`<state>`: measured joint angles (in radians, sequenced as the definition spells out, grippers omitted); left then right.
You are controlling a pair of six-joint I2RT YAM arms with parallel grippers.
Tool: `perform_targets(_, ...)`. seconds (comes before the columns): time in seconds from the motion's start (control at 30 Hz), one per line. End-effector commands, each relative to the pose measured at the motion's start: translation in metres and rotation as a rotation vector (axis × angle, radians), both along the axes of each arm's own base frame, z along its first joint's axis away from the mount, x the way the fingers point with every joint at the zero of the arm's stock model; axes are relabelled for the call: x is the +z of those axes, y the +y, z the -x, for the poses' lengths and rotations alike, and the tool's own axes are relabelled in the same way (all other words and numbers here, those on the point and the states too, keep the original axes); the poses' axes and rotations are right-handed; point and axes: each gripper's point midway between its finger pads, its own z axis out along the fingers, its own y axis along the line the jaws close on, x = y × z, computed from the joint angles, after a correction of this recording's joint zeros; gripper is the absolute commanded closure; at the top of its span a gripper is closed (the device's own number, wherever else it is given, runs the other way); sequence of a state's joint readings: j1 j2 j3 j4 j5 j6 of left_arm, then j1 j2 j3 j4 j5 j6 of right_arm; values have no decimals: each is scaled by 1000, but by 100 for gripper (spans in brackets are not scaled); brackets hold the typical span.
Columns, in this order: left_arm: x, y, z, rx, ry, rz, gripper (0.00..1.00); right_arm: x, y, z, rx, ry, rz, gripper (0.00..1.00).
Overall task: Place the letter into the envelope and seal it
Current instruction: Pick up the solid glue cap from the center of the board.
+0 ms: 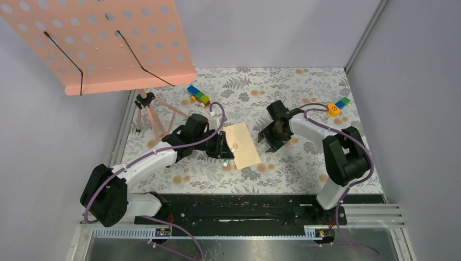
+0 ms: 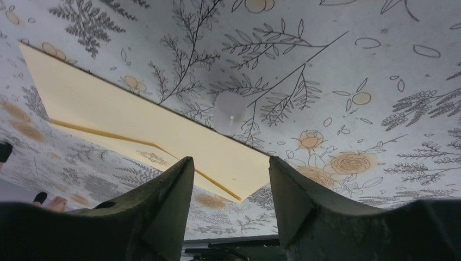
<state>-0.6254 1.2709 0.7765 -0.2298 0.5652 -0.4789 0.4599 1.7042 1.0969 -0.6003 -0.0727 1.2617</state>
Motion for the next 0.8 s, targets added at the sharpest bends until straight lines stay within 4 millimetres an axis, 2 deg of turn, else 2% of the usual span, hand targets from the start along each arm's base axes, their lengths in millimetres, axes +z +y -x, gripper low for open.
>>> perform_targets(0.0, 15, -4, -2, -17, -52, 53, 100, 1, 0, -17, -94, 6, -9, 40)
perform_targets(0.27, 14, -3, -2, -16, -54, 49, 100, -8, -11, -25, -112, 33, 48, 45)
perform_targets(0.4, 13, -3, -3, -18, -53, 47, 100, -11, -10, -26, -97, 42, 55, 46)
perform_targets(0.77, 13, -4, -3, -15, -50, 43, 100, -34, -15, -16, -87, 96, 82, 53)
